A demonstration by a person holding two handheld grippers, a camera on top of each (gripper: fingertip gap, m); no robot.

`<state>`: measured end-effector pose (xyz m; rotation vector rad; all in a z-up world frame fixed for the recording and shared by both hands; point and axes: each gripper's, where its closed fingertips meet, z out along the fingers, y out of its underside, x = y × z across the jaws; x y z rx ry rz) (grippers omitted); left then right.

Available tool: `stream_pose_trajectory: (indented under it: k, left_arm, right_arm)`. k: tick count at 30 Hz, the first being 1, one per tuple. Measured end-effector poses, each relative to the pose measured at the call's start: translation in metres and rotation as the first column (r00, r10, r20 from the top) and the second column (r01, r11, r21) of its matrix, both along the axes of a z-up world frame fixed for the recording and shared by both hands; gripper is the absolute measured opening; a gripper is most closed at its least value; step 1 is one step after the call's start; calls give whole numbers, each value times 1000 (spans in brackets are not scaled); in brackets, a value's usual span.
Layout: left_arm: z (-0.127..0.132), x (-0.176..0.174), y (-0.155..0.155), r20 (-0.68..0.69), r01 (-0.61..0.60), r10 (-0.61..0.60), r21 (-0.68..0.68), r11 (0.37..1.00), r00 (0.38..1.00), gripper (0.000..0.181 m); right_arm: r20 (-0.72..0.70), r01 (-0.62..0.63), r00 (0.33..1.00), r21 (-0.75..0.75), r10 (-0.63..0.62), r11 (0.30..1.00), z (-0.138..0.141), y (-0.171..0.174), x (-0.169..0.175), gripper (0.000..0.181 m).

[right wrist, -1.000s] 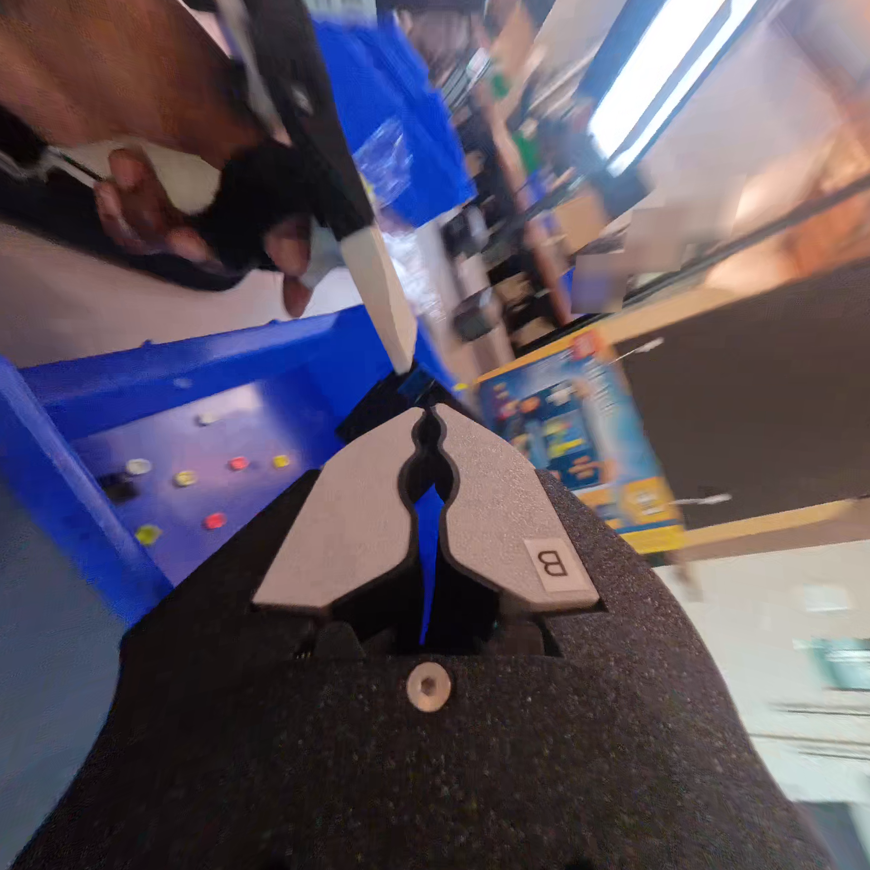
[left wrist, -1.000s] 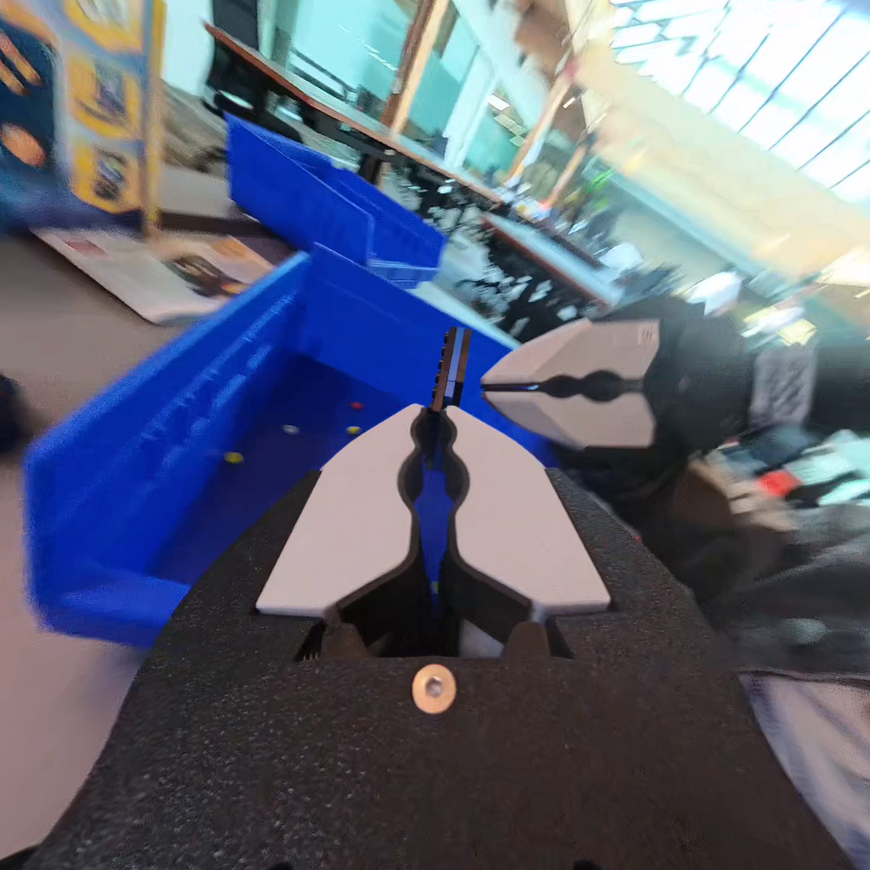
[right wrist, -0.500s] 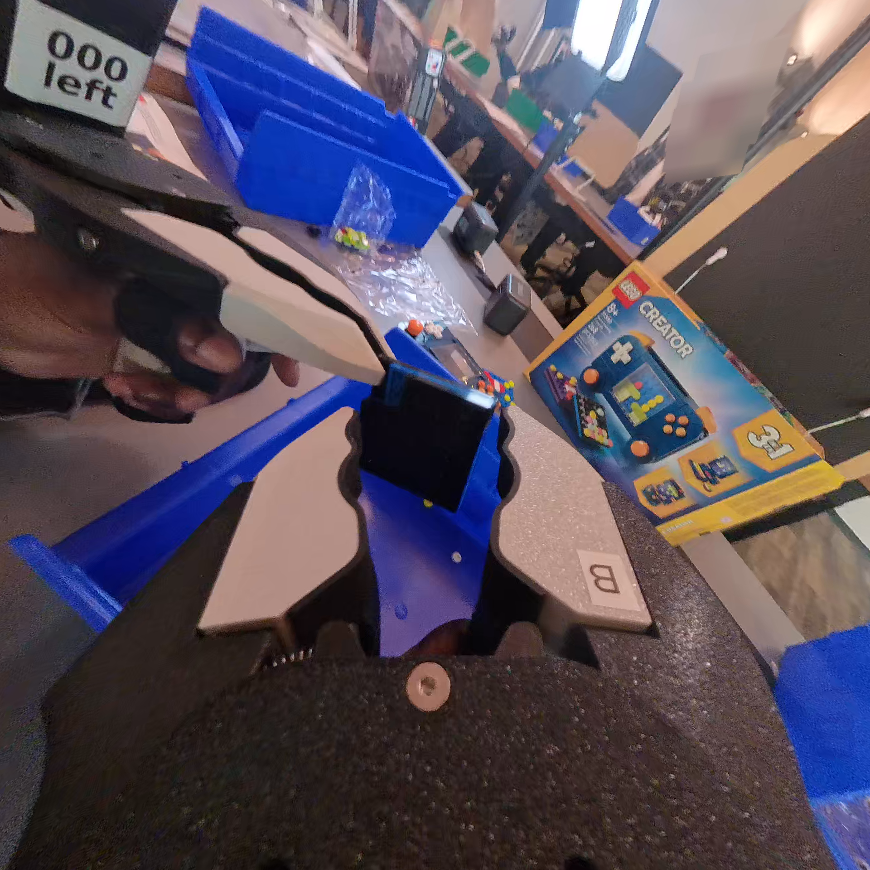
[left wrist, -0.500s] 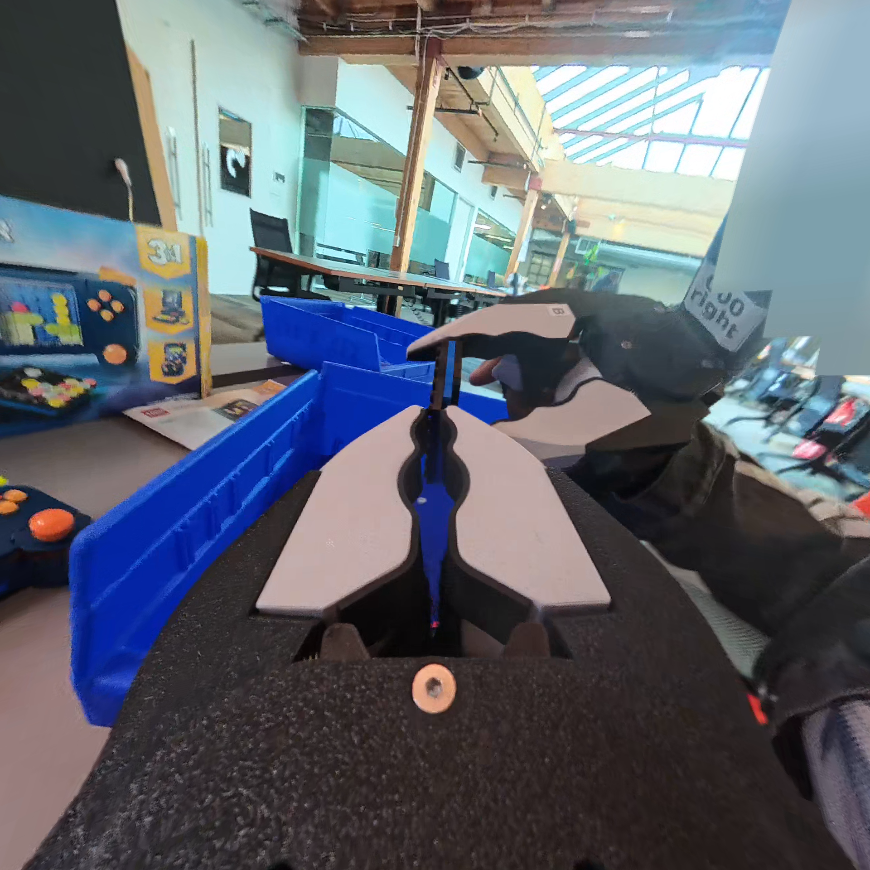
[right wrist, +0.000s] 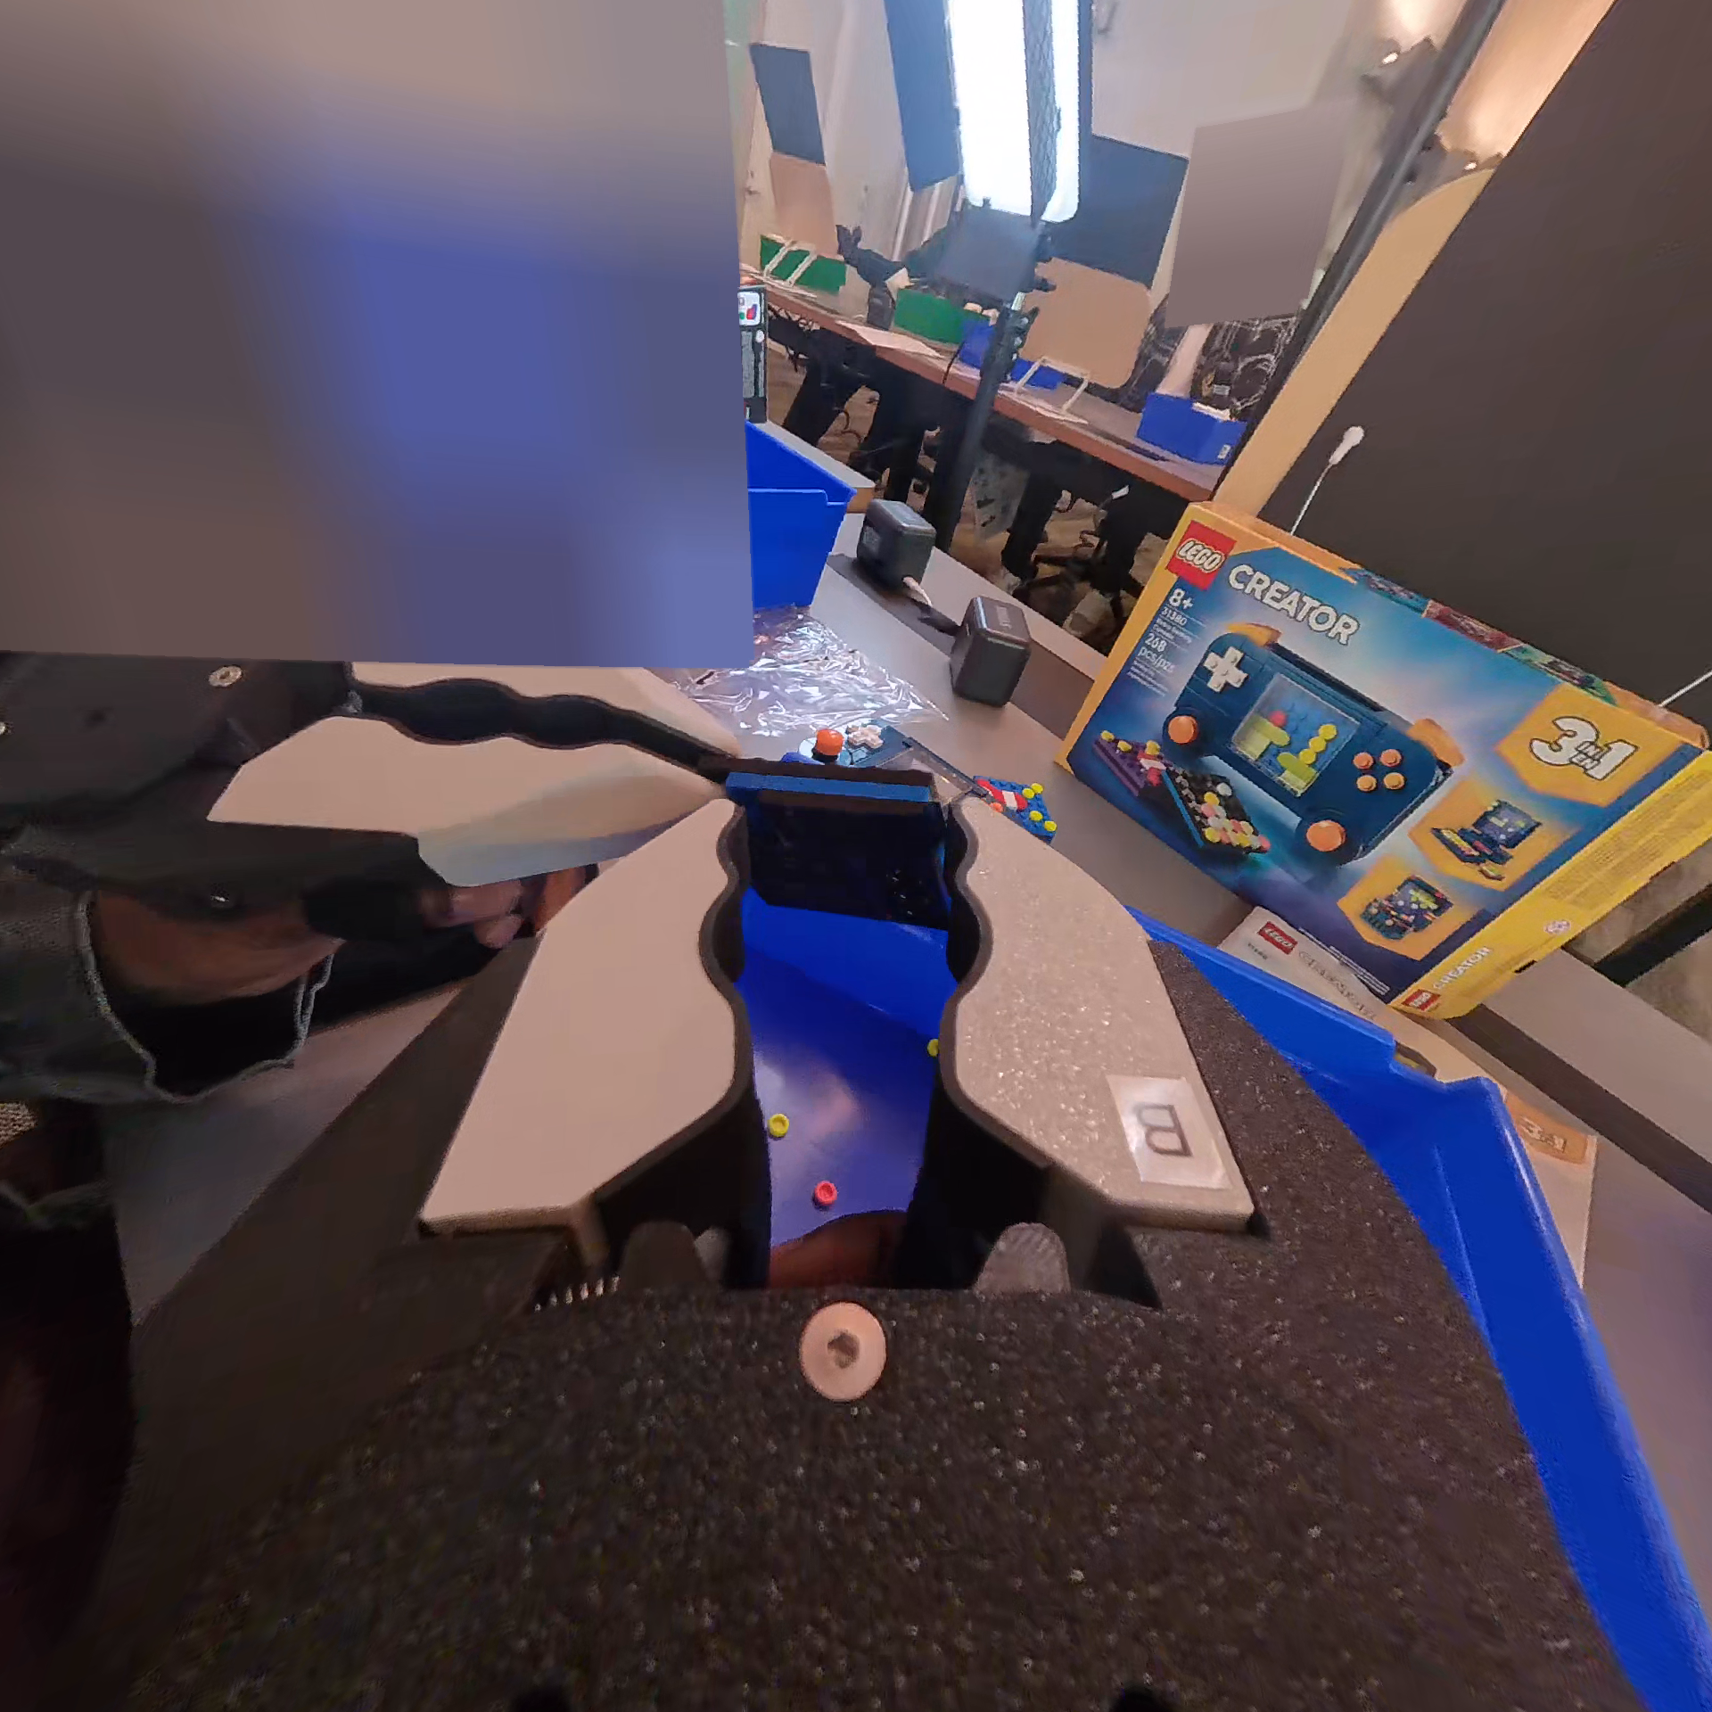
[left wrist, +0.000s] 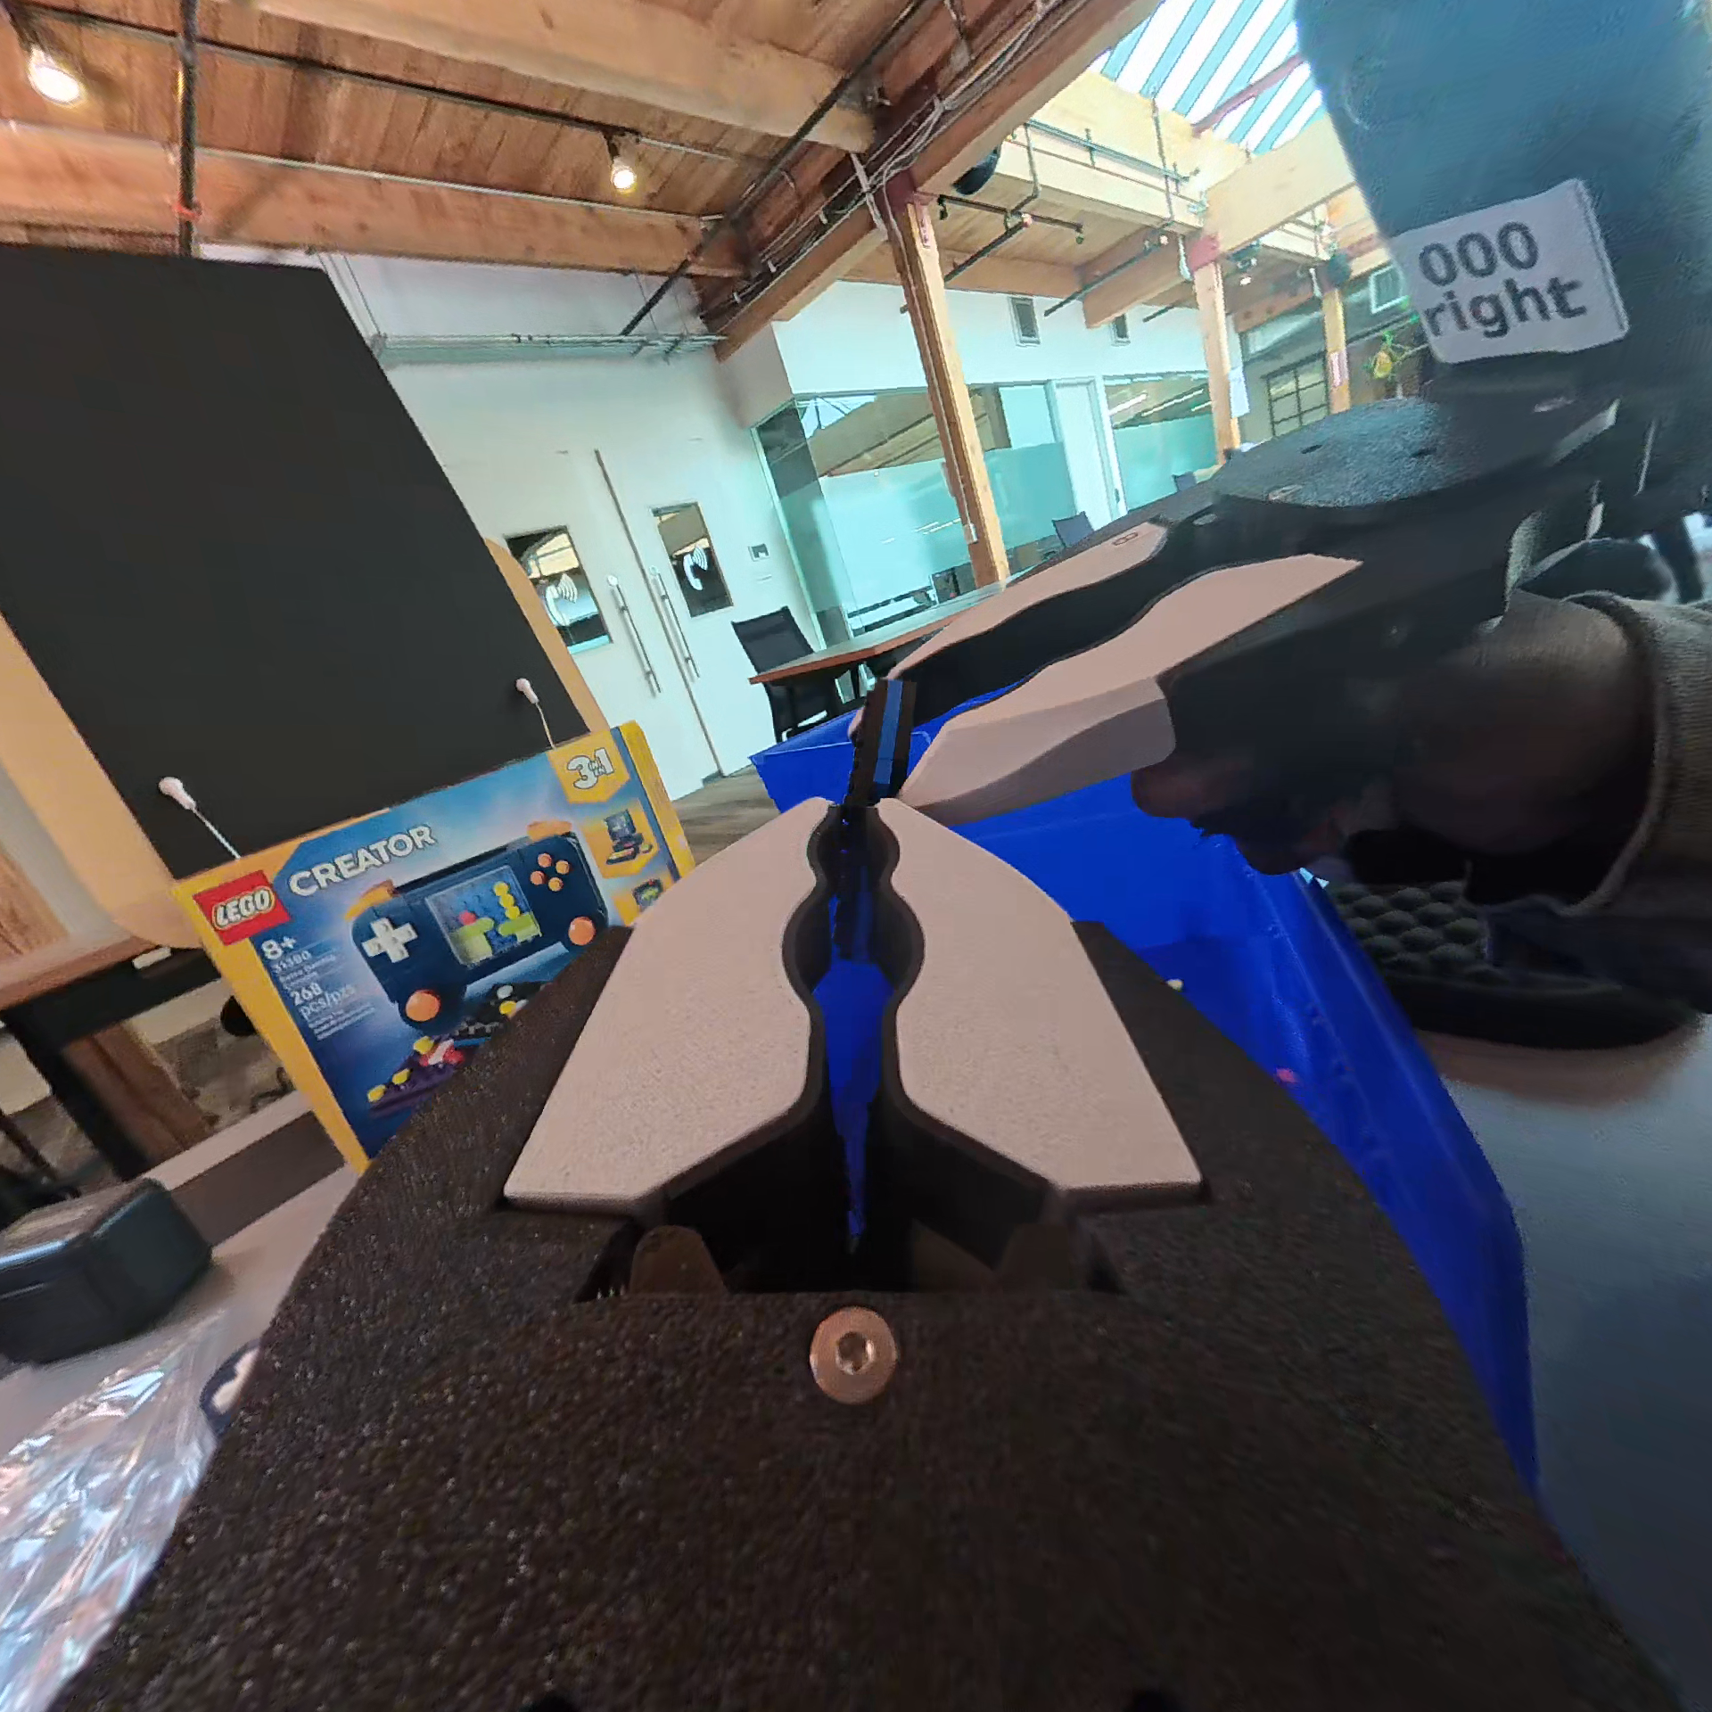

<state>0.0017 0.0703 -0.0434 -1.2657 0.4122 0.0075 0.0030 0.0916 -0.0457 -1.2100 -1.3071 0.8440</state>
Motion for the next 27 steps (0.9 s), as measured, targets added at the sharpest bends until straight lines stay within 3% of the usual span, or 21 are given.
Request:
stream_pose_trajectory:
  k: [8, 14, 20, 23, 25, 27]
  left_arm:
    - [-2, 2, -1, -77, -15, 16, 10, 1000, 997, 4]
    - [-7, 6, -1, -122, 32, -37, -45, 998, 992, 4]
    - [-17, 10, 0, -298, 44, -77, -115, 992, 951, 19]
    - [-32, 20, -3, -353, 120, -195, -223, 967, 915, 10]
    - [-37, 21, -5, -317, 161, -242, -262, 951, 917, 10]
    - [-35, 23, -8, -171, 239, -299, -300, 924, 939, 10]
  right_arm:
    - [43, 63, 997, 158, -71, 985, 0, 1, 4, 35]
    - [79, 82, 990, 347, -116, 934, 0, -1, 9, 35]
    - [189, -43, 981, 429, -43, 902, -9, -6, 13, 35]
    - [286, -139, 958, 467, 0, 873, -18, -10, 14, 35]
    - [339, -198, 941, 507, 17, 839, -23, -13, 15, 34]
    - [344, -233, 938, 526, 46, 818, -21, -17, 16, 35]
